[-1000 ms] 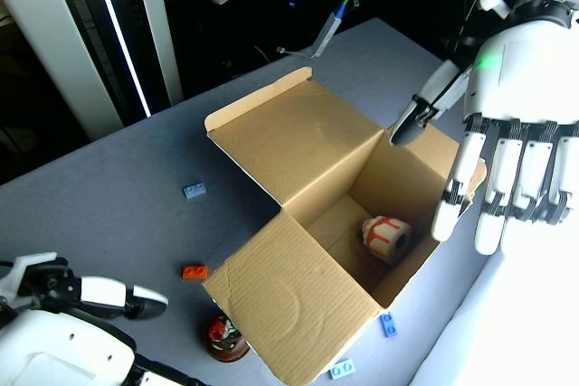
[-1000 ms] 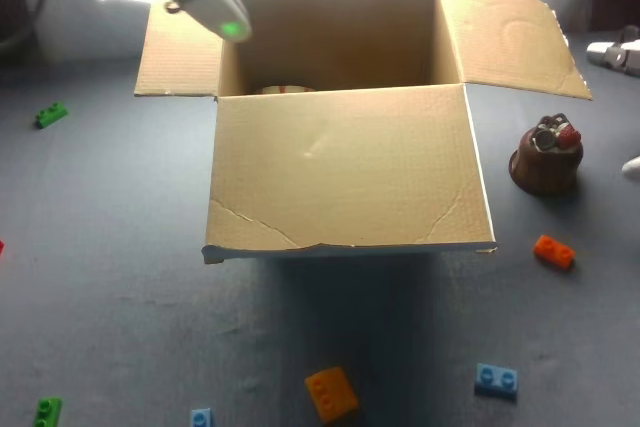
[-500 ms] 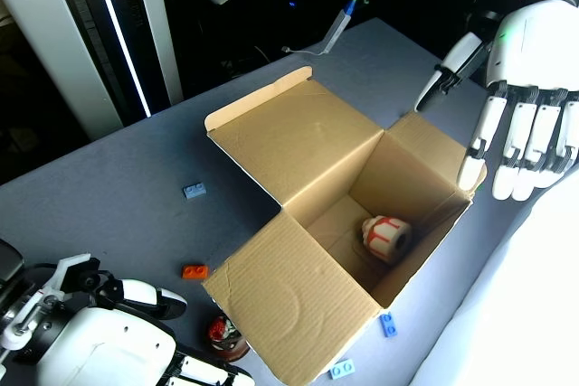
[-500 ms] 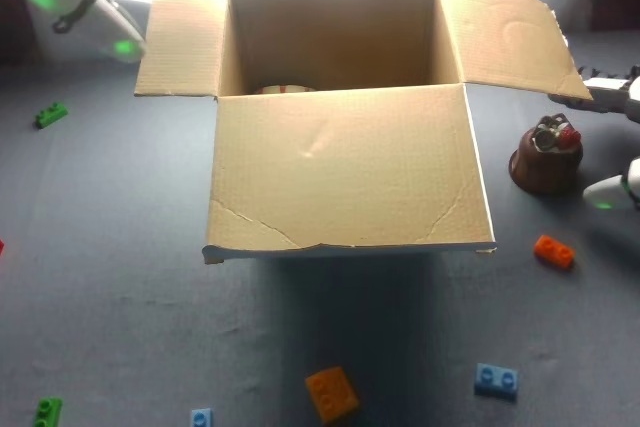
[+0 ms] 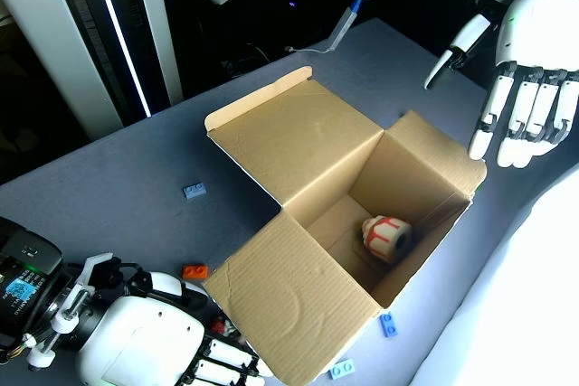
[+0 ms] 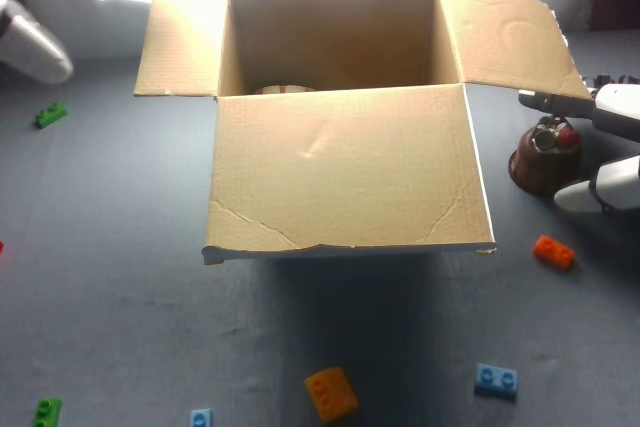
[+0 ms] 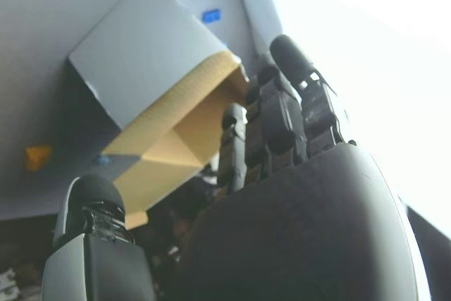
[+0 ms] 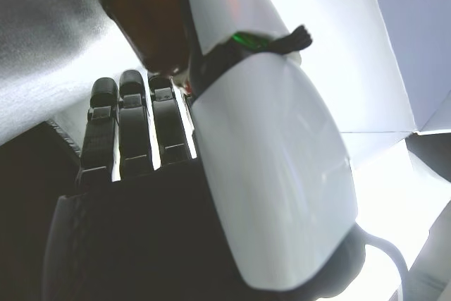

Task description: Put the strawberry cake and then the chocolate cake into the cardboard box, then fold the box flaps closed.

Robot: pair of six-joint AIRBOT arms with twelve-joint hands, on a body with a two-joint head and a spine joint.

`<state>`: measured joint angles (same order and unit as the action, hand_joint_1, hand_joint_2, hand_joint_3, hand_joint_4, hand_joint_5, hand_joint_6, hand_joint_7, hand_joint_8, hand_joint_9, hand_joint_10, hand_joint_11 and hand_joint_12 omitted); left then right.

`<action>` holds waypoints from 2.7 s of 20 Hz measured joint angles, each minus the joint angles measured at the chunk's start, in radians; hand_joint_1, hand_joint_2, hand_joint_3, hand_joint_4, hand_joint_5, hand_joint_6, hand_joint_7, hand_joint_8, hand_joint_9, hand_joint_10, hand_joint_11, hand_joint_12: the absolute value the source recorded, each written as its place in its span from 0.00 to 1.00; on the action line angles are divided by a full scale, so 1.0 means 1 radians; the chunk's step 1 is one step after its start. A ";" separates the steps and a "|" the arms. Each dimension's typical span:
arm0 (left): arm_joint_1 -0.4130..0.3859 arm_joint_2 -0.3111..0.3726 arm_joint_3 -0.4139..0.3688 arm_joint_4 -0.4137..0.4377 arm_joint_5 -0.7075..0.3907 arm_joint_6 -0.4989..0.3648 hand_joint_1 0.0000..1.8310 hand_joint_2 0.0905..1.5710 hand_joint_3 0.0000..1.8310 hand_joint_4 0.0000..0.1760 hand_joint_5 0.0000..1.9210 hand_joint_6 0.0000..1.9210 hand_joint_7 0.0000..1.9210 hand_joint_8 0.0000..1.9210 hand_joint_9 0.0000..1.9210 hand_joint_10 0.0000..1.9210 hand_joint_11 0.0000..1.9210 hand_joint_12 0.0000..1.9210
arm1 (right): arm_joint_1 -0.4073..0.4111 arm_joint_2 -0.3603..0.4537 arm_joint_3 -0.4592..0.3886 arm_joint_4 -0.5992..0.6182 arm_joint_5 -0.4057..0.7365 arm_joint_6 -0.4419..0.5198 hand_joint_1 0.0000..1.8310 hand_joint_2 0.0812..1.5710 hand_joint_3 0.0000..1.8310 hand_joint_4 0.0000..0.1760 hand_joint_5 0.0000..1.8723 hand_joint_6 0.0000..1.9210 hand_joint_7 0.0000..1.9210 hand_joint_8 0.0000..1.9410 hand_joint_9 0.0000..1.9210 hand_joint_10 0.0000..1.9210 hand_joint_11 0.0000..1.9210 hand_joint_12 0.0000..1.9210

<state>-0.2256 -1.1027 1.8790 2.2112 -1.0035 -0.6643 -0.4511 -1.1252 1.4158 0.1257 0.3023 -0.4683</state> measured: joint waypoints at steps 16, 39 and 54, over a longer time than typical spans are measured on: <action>0.229 0.116 -0.101 -0.181 -0.009 0.079 0.20 0.68 0.00 0.53 0.08 0.00 0.12 0.00 0.20 0.01 0.00 0.70 | 0.001 -0.011 0.024 0.001 0.045 -0.006 0.70 0.78 0.00 0.00 0.41 0.68 0.38 0.70 0.32 0.76 0.18 0.88; 0.509 0.116 -0.172 -0.413 -0.015 0.188 0.23 0.69 0.00 0.54 0.08 0.00 0.13 0.00 0.21 0.01 0.00 0.71 | 0.327 0.303 -0.113 -0.075 -0.018 0.000 0.73 0.75 0.00 0.00 0.47 0.58 0.41 0.65 0.36 0.78 0.19 0.86; 0.511 0.113 -0.182 -0.502 -0.014 0.248 0.23 0.69 0.00 0.52 0.07 0.00 0.13 0.00 0.22 0.01 0.00 0.70 | 0.455 0.142 -0.176 -0.404 0.038 0.045 0.73 0.74 0.00 0.00 0.48 0.57 0.43 0.61 0.37 0.78 0.21 0.88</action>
<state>0.2855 -0.9894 1.6974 1.7088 -1.0180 -0.4164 0.0040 -0.9833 1.2400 -0.2787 0.3405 -0.4229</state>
